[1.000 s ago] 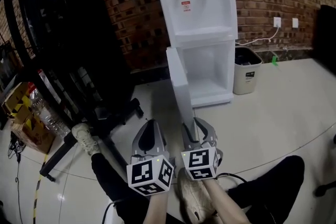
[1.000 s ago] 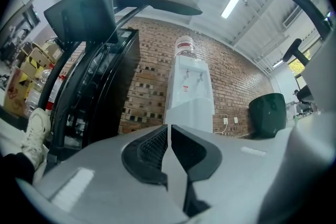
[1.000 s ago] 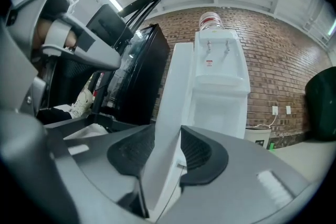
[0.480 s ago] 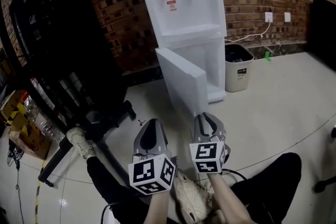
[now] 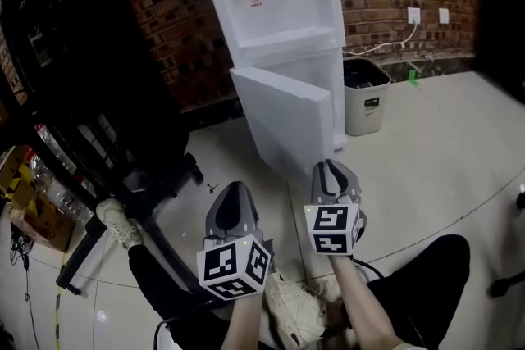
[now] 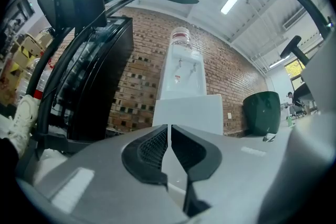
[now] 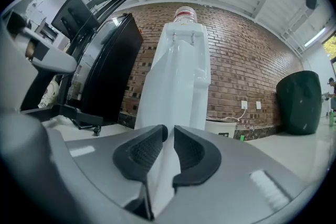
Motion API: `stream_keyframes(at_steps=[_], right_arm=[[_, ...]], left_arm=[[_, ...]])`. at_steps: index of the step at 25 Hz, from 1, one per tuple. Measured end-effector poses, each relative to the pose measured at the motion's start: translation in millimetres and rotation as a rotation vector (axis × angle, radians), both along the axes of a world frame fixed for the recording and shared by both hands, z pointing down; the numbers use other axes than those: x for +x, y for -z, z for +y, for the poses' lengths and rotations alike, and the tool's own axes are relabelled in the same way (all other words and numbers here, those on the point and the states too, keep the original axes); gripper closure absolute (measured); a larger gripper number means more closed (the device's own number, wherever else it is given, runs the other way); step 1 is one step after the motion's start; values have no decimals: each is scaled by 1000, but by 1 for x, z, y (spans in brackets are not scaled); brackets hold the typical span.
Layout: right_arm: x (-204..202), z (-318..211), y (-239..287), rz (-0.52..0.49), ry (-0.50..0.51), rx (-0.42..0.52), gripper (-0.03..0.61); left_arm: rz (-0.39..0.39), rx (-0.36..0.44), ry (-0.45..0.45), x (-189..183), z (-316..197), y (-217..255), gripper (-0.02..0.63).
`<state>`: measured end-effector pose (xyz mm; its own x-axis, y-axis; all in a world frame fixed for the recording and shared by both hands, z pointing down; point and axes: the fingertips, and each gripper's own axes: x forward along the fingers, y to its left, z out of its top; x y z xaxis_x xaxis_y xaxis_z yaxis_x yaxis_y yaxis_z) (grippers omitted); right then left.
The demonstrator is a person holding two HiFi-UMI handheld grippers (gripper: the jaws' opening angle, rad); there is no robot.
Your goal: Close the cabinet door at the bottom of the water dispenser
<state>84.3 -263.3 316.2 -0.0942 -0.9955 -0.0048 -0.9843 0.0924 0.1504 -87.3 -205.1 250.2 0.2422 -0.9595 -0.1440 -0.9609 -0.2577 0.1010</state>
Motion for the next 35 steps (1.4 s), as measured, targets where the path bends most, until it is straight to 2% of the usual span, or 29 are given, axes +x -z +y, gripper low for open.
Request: stream_keyframes(at_steps=[13,19,35], right_arm=[[38,-30,3,-14,-57,2,523],[52,-43,3,-14,-90,-3,523],[86,-80,4,2,-111,8,523]], left_arm=[[-45,-1,-14,17,-44,3,584],[-50,-45,17,19,-66,-10,598],[-41,-100,-10,55,-121,-39,598]])
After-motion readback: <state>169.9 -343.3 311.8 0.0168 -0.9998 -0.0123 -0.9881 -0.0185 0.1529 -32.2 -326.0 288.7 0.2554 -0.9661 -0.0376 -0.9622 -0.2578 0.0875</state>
